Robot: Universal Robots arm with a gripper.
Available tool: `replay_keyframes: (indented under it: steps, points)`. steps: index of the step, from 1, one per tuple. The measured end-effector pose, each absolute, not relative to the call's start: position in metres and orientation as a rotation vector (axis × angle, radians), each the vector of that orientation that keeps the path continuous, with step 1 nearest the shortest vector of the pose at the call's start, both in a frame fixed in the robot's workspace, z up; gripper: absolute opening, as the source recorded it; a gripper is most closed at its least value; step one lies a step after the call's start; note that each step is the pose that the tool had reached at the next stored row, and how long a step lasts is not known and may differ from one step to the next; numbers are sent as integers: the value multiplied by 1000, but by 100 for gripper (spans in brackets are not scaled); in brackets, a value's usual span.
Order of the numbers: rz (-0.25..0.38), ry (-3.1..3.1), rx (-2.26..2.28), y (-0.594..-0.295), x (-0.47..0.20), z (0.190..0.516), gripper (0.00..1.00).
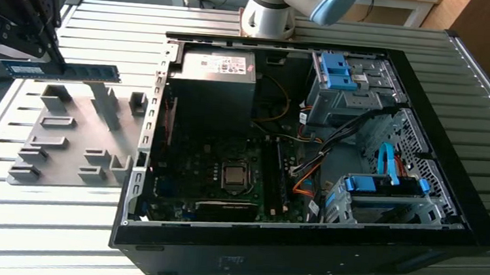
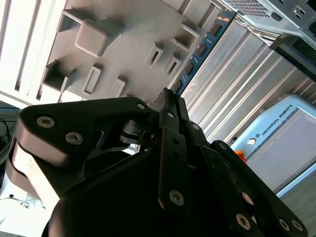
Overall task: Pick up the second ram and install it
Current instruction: 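Pick up the second ram and move it above second insertion slot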
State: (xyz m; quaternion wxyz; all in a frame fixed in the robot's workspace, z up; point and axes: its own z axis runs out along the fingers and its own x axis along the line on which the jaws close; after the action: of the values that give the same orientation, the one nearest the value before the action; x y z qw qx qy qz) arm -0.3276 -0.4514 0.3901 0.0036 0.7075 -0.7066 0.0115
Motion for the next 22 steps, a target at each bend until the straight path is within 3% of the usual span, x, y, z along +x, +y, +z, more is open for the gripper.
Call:
replay_keyframes:
  steps: [22]
  points:
    - [36, -2215, 2218, -451, -304, 390, 14]
